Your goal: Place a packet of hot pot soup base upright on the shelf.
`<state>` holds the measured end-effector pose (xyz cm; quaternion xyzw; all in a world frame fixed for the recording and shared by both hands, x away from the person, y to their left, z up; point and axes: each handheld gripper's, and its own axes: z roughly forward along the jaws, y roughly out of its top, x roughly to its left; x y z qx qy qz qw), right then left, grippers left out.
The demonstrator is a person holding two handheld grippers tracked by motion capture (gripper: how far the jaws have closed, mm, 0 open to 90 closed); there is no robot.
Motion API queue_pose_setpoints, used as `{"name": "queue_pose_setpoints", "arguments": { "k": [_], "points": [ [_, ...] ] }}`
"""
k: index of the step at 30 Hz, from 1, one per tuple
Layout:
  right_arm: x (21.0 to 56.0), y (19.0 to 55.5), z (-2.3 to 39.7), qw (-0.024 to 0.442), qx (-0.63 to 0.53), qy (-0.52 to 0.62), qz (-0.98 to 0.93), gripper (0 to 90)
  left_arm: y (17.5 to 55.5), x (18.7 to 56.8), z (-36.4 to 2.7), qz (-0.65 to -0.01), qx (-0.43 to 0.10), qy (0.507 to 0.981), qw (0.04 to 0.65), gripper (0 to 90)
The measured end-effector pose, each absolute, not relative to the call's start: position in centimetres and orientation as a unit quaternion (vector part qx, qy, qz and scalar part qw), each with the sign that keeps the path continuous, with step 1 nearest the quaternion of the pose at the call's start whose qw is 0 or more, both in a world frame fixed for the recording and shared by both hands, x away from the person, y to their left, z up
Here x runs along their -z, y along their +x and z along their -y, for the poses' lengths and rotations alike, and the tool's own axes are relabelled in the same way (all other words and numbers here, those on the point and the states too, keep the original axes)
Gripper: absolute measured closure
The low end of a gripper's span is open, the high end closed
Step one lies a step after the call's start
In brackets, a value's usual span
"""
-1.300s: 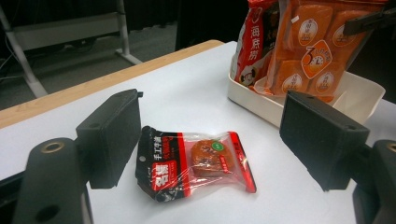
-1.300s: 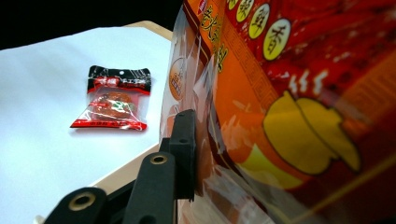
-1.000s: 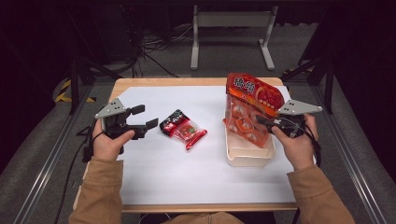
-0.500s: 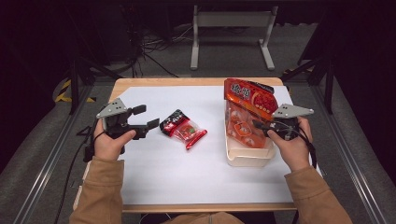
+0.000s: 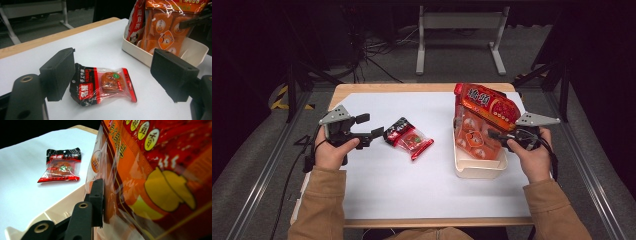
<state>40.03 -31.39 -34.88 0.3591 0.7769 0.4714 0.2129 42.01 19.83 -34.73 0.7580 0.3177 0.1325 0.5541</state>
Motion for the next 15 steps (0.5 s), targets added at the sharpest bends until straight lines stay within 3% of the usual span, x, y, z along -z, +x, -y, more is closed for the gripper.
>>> {"name": "queue_pose_setpoints", "arguments": {
  "k": [2, 4, 8, 9, 15],
  "points": [
    [34.9, 40.0, 31.5, 0.214, -0.472, 0.36, -0.776, 65.4, 42.1, 34.8, -19.8, -0.318, -0.131, 0.759, 0.553, 20.6],
    [34.5, 39.7, 31.7, 0.226, -0.478, 0.365, -0.767, 56.2, 42.3, 35.0, -19.6, -0.319, -0.13, 0.761, 0.55, 20.1],
    [34.1, 39.3, 32.1, 0.225, -0.486, 0.368, -0.76, 49.8, 42.5, 35.1, -19.5, -0.32, -0.132, 0.765, 0.543, 19.0],
    [33.9, 39.1, 32.3, 0.232, -0.484, 0.37, -0.758, 44.5, 42.6, 35.2, -19.5, -0.319, -0.134, 0.766, 0.541, 18.3],
    [33.3, 38.6, 33.1, 0.251, -0.478, 0.38, -0.751, 35.3, 43.1, 35.6, -19.6, -0.326, -0.138, 0.772, 0.528, 17.4]
  ]
}}
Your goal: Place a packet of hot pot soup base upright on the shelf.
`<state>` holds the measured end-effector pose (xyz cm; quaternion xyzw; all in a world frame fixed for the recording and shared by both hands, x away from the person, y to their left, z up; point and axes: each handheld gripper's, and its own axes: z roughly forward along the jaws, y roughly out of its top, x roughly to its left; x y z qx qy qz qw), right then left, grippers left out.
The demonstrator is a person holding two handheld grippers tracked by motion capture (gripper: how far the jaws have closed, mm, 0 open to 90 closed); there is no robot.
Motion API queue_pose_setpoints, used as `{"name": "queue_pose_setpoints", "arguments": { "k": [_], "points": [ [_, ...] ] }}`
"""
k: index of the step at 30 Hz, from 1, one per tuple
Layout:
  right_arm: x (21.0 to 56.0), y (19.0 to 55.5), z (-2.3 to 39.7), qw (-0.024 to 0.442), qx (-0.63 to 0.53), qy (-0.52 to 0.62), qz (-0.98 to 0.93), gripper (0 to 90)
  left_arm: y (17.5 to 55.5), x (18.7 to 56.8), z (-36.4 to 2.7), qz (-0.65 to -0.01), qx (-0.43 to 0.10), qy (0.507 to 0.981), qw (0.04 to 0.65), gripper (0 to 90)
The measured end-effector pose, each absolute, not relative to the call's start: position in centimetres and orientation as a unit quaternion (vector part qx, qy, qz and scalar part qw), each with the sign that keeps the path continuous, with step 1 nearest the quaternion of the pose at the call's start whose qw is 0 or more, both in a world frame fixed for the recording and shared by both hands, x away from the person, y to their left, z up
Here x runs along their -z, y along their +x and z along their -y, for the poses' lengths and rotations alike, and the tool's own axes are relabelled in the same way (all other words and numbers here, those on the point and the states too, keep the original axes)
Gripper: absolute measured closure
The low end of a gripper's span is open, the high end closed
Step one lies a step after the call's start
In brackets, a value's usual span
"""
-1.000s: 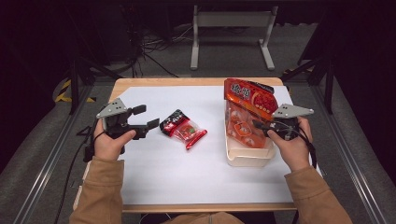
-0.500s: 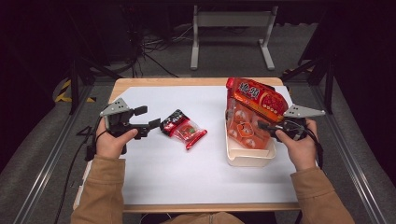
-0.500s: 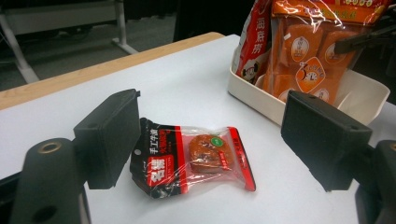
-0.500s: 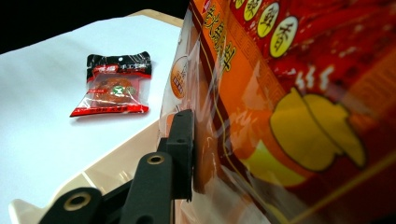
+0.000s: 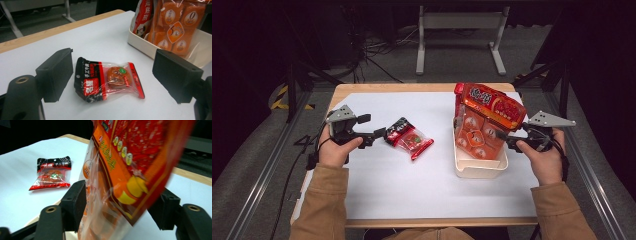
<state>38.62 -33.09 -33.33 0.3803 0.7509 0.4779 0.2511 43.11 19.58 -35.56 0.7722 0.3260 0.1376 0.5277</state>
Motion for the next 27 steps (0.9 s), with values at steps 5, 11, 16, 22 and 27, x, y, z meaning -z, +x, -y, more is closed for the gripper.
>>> {"name": "queue_pose_setpoints", "arguments": {
  "k": [5, 11, 16, 22, 27],
  "points": [
    [33.0, 38.1, 33.8, 0.249, -0.475, 0.384, -0.751, 32.4, 43.4, 35.8, -19.5, -0.333, -0.139, 0.771, 0.524, 17.3],
    [32.4, 36.8, 34.7, 0.258, -0.465, 0.385, -0.754, 30.5, 44.0, 36.2, -19.4, -0.343, -0.144, 0.769, 0.521, 17.1],
    [31.9, 35.9, 35.0, 0.256, -0.463, 0.383, -0.757, 29.6, 44.6, 36.7, -19.3, -0.348, -0.143, 0.772, 0.513, 17.1],
    [31.3, 34.8, 35.1, 0.258, -0.457, 0.378, -0.763, 29.3, 45.3, 37.6, -19.1, -0.355, -0.144, 0.771, 0.508, 18.3],
    [30.8, 34.1, 35.2, 0.26, -0.454, 0.375, -0.765, 30.0, 45.7, 38.6, -18.8, -0.36, -0.137, 0.778, 0.497, 19.3]
  ]
}}
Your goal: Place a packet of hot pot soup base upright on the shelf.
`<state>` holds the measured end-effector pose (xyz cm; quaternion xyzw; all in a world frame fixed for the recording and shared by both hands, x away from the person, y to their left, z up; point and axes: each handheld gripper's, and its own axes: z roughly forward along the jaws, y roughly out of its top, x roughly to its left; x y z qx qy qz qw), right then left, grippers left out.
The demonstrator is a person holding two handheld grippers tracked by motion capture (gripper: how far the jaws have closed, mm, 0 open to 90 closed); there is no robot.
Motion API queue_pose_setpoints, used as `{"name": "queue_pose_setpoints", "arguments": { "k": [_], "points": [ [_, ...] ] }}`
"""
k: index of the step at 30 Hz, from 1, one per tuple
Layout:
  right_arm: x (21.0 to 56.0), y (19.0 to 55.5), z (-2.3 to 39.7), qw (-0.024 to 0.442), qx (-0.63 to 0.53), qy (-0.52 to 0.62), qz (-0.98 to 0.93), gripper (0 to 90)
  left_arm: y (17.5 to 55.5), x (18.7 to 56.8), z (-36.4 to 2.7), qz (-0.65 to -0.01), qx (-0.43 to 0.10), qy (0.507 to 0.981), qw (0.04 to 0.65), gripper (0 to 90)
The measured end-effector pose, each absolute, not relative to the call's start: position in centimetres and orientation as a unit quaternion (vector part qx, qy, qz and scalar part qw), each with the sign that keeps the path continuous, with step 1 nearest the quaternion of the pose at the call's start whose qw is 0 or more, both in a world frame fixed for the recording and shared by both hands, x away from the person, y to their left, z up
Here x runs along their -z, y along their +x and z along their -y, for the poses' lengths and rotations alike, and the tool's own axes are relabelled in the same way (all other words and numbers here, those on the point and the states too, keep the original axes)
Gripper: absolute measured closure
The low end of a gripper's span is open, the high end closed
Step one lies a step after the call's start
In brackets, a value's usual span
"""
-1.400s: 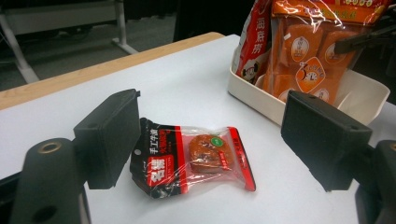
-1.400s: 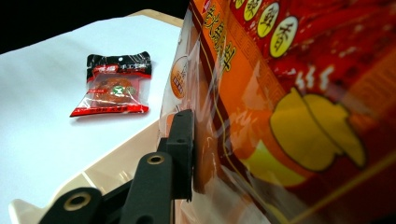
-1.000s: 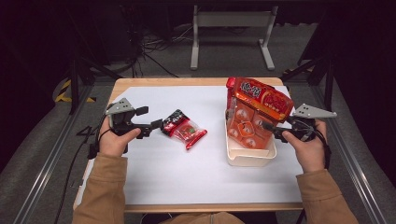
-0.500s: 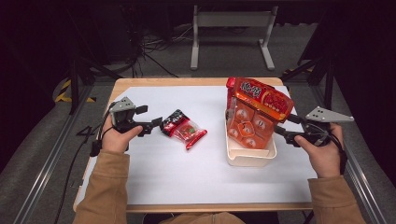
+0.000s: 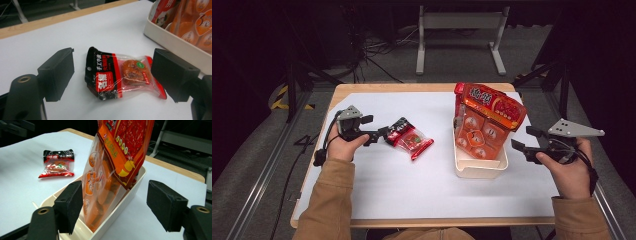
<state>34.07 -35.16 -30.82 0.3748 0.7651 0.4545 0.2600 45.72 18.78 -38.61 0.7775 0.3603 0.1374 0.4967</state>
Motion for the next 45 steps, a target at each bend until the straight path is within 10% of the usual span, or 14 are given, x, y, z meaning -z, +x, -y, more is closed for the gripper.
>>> {"name": "queue_pose_setpoints", "arguments": {
  "k": [36, 45],
  "points": [
    [29.4, 32.5, 33.4, 0.257, -0.46, 0.333, -0.782, 31.5, 48.9, 45.5, -16.5, -0.421, -0.053, 0.794, 0.436, 26.9],
    [29.6, 32.6, 33.4, 0.255, -0.46, 0.332, -0.783, 31.5, 48.8, 45.6, -16.0, -0.41, -0.041, 0.796, 0.443, 41.7]
  ]
}}
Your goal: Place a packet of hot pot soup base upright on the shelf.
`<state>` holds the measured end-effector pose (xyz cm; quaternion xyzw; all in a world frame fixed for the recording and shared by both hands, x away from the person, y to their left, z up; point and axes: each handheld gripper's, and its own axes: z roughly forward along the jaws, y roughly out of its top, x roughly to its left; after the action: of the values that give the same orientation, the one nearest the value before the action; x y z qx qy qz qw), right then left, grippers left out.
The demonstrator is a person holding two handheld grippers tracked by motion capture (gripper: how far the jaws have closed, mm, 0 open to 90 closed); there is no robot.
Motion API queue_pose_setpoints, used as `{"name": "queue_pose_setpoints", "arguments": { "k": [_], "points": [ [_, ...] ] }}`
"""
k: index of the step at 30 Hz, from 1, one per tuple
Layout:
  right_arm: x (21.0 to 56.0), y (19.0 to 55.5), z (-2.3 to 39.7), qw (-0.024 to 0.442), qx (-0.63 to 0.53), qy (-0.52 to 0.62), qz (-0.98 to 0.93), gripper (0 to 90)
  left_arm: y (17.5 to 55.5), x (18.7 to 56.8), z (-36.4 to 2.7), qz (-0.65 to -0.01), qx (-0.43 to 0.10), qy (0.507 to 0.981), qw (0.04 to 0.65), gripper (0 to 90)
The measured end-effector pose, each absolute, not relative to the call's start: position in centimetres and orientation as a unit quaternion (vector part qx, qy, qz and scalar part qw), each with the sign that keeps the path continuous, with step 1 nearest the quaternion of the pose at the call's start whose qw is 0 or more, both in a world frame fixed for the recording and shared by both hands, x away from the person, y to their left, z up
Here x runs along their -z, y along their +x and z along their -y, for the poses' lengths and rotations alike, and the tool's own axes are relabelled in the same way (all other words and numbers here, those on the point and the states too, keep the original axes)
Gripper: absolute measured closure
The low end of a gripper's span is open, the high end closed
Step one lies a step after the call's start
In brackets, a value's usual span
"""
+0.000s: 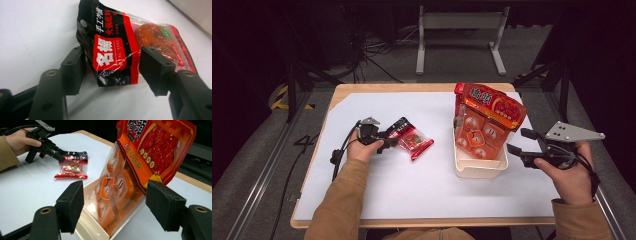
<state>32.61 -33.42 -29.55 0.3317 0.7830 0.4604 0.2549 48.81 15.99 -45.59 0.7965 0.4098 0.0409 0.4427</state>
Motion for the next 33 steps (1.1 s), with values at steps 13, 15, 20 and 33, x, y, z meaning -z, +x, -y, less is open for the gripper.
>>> {"name": "queue_pose_setpoints", "arguments": {
  "k": [13, 15, 20, 33],
  "points": [
    [29.9, 32.8, 33.0, 0.251, -0.458, 0.328, -0.787, 31.6, 48.7, 45.6, -16.5, -0.443, -0.036, 0.775, 0.45, 82.6],
    [29.9, 32.8, 33.0, 0.251, -0.457, 0.327, -0.788, 31.7, 48.6, 45.5, -16.4, -0.447, -0.03, 0.771, 0.452, 88.9],
    [29.9, 32.9, 33.0, 0.251, -0.457, 0.327, -0.788, 32.0, 48.3, 45.0, -16.3, -0.439, -0.044, 0.774, 0.455, 89.4],
    [29.7, 32.8, 33.4, 0.256, -0.46, 0.334, -0.782, 32.3, 47.2, 42.3, -16.4, -0.418, -0.039, 0.757, 0.5, 89.5]
  ]
}}
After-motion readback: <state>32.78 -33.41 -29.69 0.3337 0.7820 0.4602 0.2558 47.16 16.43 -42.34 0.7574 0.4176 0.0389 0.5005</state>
